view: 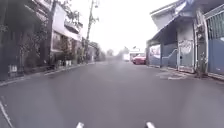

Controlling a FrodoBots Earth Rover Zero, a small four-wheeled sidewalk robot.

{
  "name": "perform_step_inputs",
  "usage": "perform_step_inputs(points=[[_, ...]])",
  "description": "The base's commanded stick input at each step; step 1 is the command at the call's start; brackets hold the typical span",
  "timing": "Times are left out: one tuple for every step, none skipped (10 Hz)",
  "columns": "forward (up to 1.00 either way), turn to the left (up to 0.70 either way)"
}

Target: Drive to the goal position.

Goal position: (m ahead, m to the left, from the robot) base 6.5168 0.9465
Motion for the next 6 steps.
perform_step_inputs(points=[[0.85,0.00],[0.85,0.00],[0.85,0.00],[0.85,0.00],[0.85,0.00],[0.85,0.00]])
